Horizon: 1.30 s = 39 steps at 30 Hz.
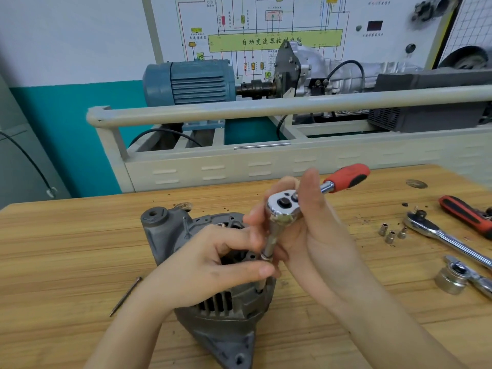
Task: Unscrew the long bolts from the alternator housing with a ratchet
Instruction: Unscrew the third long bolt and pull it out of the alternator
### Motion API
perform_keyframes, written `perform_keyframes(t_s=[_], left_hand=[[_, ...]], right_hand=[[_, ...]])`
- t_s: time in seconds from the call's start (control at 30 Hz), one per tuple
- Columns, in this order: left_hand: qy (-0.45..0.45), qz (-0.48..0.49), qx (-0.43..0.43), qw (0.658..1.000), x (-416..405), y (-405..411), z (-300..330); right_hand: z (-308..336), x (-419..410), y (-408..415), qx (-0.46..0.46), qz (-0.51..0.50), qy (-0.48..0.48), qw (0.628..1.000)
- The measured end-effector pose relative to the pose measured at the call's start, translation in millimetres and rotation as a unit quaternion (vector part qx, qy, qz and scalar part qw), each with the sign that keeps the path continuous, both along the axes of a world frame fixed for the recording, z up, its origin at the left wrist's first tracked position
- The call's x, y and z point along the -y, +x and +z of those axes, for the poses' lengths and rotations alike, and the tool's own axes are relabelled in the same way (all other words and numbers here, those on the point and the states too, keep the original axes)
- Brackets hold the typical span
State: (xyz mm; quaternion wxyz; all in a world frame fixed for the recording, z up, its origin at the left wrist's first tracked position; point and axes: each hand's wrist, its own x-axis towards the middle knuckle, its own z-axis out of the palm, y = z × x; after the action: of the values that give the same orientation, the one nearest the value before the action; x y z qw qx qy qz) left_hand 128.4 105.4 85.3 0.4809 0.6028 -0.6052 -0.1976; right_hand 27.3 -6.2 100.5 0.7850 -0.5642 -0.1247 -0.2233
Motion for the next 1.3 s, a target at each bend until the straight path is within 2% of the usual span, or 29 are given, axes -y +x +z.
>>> perform_keyframes(t_s=[0.17, 0.3, 0.4, 0.53, 0.6, 0.7, 0.87, 1.0, 1.07, 1.17, 1.3], left_hand=[[0.007, -0.017, -0.025, 1.0, -5.5, 5.3, 5.0], [0.008, -0.007, -0.03, 0.999, -9.7, 7.2, 6.3], [0.028, -0.019, -0.012, 0.999, -11.1, 1.4, 11.6], [0.033, 0.002, -0.027, 0.999, -15.9, 6.2, 9.4], [0.015, 0.013, -0.011, 1.0, -14.4, 7.6, 4.2], [0.027, 0.015, -0.057, 0.998, -12.2, 6.8, 1.3], [0.012, 0.034, -0.02, 0.999, -8.8, 4.8, 4.8], [-0.003, 0.039, -0.011, 0.999, -6.6, 4.5, 4.4], [0.038, 0.055, 0.033, 0.997, -6.0, 3.1, 6.1], [0.124, 0.065, 0.155, 0.978, -4.5, -3.1, 6.4], [0.144, 0.076, 0.241, 0.957, -3.6, -11.1, 8.9]], right_hand=[[-3.9, -7.5, -0.8, 0.028, -0.01, -0.023, 0.999], [-8.0, -13.4, -1.9, 0.064, -0.059, -0.125, 0.988], [-6.7, -14.9, -5.1, 0.083, -0.027, -0.183, 0.979], [-4.4, -11.4, -4.5, 0.044, 0.037, -0.137, 0.989], [-5.9, -9.8, 0.2, 0.011, 0.083, -0.061, 0.995], [-11.2, -4.8, 8.6, -0.043, 0.116, 0.04, 0.992], [-11.9, -2.9, 12.6, 0.007, 0.129, 0.04, 0.991], [-9.7, 1.4, 10.8, 0.024, 0.084, 0.005, 0.996], [-6.6, 5.3, 9.7, 0.036, 0.061, 0.014, 0.997], [-1.0, 13.4, 6.4, 0.057, 0.031, 0.024, 0.998], [4.9, 20.6, 1.4, 0.086, 0.007, 0.016, 0.996]])
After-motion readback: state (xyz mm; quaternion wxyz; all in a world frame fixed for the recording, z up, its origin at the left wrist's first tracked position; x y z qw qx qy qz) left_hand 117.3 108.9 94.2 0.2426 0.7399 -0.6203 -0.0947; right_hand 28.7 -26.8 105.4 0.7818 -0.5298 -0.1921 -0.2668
